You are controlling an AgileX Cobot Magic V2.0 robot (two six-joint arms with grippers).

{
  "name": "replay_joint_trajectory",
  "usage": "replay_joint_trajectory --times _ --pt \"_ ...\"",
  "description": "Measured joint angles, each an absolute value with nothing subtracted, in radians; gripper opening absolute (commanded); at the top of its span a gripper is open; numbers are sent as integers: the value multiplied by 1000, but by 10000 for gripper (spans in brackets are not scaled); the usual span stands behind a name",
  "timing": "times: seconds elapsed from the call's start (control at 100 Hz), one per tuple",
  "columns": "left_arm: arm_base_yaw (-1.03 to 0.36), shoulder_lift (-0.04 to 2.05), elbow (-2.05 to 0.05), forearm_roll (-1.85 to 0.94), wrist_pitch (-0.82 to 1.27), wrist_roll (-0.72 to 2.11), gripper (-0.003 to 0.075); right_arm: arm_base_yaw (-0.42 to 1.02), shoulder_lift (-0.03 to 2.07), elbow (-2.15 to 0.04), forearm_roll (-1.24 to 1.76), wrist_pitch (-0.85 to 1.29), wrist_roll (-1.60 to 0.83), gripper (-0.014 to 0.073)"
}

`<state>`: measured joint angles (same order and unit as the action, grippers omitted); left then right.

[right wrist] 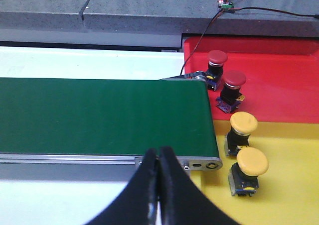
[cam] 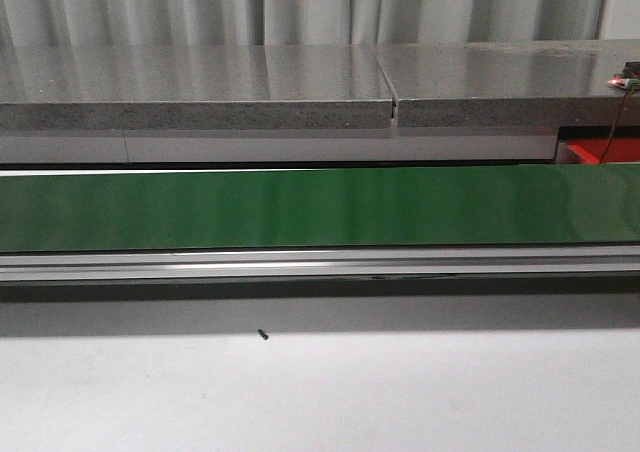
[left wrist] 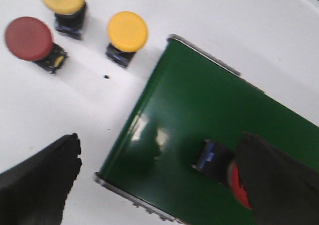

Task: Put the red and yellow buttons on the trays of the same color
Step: 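Grasp a red button with the left gripper and set it on the belt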

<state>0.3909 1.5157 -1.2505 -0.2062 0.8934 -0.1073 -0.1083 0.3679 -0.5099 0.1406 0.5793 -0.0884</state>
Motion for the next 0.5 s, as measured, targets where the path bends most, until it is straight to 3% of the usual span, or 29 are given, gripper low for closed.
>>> replay_joint_trajectory --times 0.28,0.5 --pt "530 1525 -1251 -145 902 -105 617 -108 368 -510 141 579 -86 -67" --pt "564 1618 -1251 -135 889 -5 617 -108 368 -510 141 579 -86 -67"
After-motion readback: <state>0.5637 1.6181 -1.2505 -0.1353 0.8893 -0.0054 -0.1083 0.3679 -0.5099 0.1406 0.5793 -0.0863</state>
